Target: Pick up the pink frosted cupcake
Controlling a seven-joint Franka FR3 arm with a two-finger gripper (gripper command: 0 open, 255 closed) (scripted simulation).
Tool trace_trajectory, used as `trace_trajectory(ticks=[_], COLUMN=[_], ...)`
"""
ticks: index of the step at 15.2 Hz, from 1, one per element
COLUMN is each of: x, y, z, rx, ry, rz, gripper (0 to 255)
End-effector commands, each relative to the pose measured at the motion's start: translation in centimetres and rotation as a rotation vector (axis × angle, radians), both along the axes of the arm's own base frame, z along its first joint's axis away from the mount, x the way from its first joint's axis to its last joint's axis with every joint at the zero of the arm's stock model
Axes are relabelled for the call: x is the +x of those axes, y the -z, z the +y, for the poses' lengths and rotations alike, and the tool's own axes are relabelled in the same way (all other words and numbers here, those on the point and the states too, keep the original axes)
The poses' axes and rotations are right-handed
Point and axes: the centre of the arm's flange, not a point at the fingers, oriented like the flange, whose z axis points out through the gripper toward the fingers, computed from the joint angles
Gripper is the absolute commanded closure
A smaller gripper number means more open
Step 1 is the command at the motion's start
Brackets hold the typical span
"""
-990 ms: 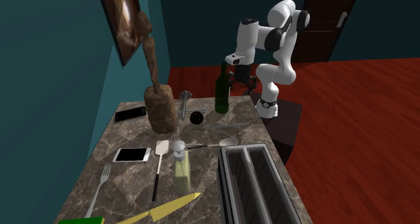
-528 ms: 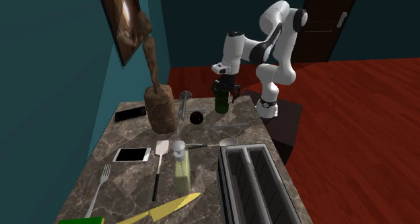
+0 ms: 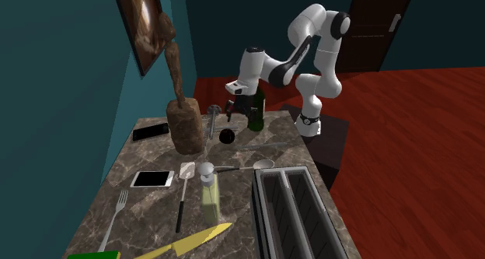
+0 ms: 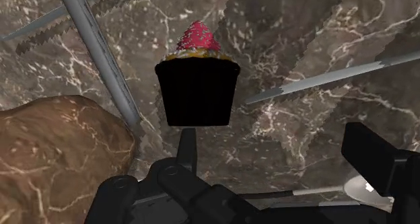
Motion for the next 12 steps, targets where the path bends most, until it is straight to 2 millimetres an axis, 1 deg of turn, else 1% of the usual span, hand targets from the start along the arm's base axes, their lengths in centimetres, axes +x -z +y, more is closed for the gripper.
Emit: trace_trajectory(ticks=[1, 4, 5, 11, 12], x=[1.4, 3.7, 3.8, 3.8, 3.8], y=[1.9, 3.3, 3.3, 6.5, 7.3], z=[-1.7, -4.1, -4.1, -4.1, -4.1], rx=[-0.018, -0.050, -0.050, -0.050, -0.050], ry=[-0.025, -0.061, -0.062, -0.062, -0.062], rz=[0.001, -0.019, -0.020, -0.020, -0.020], gripper=[0, 0, 0, 0, 0])
